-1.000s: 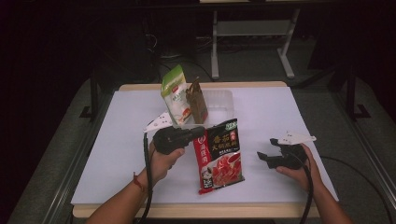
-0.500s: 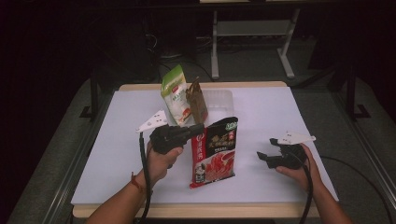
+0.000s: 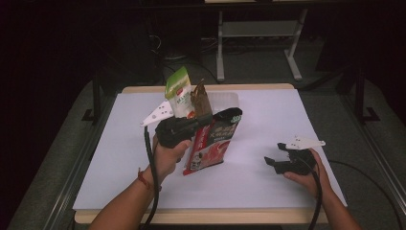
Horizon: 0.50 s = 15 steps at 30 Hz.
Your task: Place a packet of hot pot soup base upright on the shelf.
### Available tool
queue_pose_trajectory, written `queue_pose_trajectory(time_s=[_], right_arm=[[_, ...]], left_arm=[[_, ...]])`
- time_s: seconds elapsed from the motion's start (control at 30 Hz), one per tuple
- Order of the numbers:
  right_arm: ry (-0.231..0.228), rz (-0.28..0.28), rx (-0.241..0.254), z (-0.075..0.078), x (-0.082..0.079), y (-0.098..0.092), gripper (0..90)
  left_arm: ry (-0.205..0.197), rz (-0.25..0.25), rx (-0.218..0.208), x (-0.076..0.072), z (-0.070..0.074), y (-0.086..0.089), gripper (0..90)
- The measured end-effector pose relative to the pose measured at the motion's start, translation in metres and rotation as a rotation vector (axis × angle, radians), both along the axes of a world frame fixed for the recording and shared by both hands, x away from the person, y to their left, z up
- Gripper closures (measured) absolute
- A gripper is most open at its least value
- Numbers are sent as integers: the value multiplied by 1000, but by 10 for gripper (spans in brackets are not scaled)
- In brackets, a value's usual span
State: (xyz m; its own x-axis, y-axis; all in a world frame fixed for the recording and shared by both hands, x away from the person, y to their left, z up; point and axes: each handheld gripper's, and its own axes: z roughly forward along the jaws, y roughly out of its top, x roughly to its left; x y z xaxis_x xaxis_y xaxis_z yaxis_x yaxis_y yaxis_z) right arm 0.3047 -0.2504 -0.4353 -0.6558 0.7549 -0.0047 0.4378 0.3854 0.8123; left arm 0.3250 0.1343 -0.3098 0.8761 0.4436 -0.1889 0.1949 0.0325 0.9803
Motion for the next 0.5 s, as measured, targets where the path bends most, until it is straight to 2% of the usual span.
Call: queue_pose_trajectory(time_s=[0.2,0.27,0.33,0.5], right_arm=[[2,-1,0,0,0,-1,239],[3,-4,2,0,0,-1,238],[4,-4,2,-1,0,-1,238],[5,-4,0,-1,-1,-2,238]], left_arm=[[-17,11,-19,4,15,-6,900],[-19,14,-39,6,22,-9,900],[-34,24,-38,9,29,-13,900],[-38,72,-51,20,47,-20,900]])
